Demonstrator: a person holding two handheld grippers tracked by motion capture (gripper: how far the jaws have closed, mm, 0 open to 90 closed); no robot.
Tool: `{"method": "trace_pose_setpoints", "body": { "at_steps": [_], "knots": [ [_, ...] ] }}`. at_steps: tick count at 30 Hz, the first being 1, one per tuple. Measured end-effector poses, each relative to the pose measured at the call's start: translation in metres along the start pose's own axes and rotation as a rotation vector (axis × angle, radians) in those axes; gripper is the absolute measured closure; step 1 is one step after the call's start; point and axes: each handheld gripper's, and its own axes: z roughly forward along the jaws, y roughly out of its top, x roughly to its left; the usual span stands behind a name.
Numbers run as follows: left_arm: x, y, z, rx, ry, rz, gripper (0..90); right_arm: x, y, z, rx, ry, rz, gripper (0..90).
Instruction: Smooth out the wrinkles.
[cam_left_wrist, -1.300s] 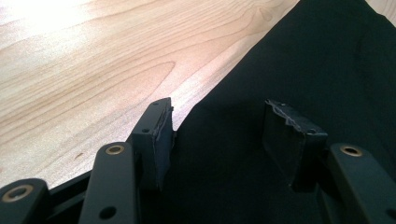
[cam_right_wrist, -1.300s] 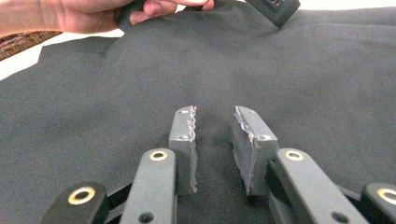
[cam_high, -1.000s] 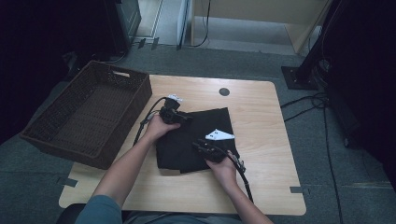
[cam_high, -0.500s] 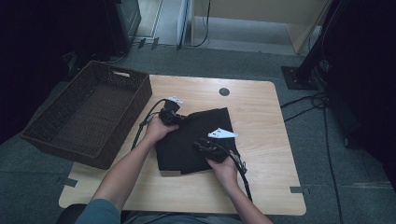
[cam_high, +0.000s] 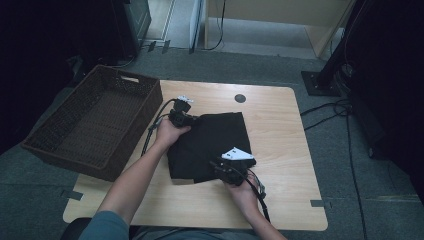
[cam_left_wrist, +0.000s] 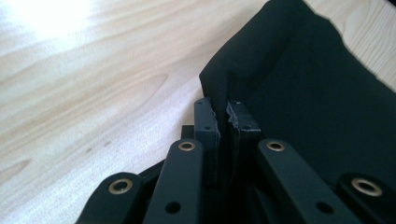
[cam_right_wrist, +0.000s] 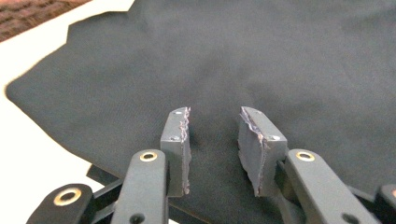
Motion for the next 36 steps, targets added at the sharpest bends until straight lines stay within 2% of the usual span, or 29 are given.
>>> {"method": "trace_pose_setpoints", "body": {
  "at_steps": [3,5,8,9,10,16,19,20,21,22,26,27,29,30,31,33,34,36],
  "knots": [
    [-0.001,0.003,-0.003,-0.016,0.002,0.005,84.4,0.0,-0.001,0.006,-0.011,-0.023,-0.018,66.4],
    [-0.003,0.009,-0.009,-0.054,-0.01,-0.008,84.4,0.001,0.0,0.013,-0.025,-0.056,-0.056,66.9],
    [-0.006,0.013,-0.016,-0.069,-0.024,-0.002,84.4,-0.001,0.006,0.023,-0.034,-0.08,-0.059,67.1],
    [-0.008,0.015,-0.019,-0.077,-0.031,0.008,84.4,-0.001,0.006,0.023,-0.034,-0.08,-0.059,67.1],
    [-0.012,0.018,-0.025,-0.089,-0.04,0.021,84.4,-0.004,0.012,0.03,-0.04,-0.091,-0.044,67.2],
    [-0.026,0.017,-0.037,-0.117,-0.08,0.039,84.4,-0.011,0.025,0.049,-0.065,-0.103,-0.015,67.6],
    [-0.038,0.008,-0.044,-0.127,-0.114,0.06,84.4,-0.017,0.032,0.06,-0.09,-0.113,-0.001,68.2],
    [-0.038,0.008,-0.044,-0.127,-0.114,0.06,84.5,-0.017,0.032,0.06,-0.09,-0.113,-0.001,68.2],
    [-0.043,0.0,-0.046,-0.127,-0.129,0.059,84.5,-0.021,0.035,0.065,-0.104,-0.111,0.021,68.7],
    [-0.043,0.0,-0.046,-0.127,-0.129,0.059,84.5,-0.021,0.035,0.065,-0.104,-0.111,0.021,68.7],
    [-0.05,-0.017,-0.047,-0.125,-0.162,0.053,84.5,-0.025,0.038,0.069,-0.114,-0.105,0.055,69.6],
    [-0.052,-0.024,-0.045,-0.12,-0.163,0.051,84.4,-0.026,0.038,0.07,-0.123,-0.106,0.058,70.0],
    [-0.052,-0.028,-0.043,-0.115,-0.164,0.05,84.4,-0.027,0.039,0.071,-0.125,-0.107,0.064,70.1],
    [-0.05,-0.035,-0.039,-0.102,-0.166,0.023,84.4,-0.028,0.039,0.071,-0.127,-0.095,0.084,70.2],
    [-0.05,-0.038,-0.037,-0.096,-0.164,0.018,84.3,-0.029,0.039,0.071,-0.126,-0.093,0.085,70.2],
    [-0.051,-0.041,-0.034,-0.085,-0.158,0.022,84.2,-0.029,0.039,0.071,-0.127,-0.088,0.091,70.1],
    [-0.053,-0.045,-0.029,-0.076,-0.14,0.038,84.1,-0.03,0.039,0.07,-0.127,-0.08,0.087,70.1],
    [-0.053,-0.048,-0.027,-0.077,-0.138,0.026,83.9,-0.032,0.039,0.069,-0.123,-0.07,0.084,70.1]
  ]
}}
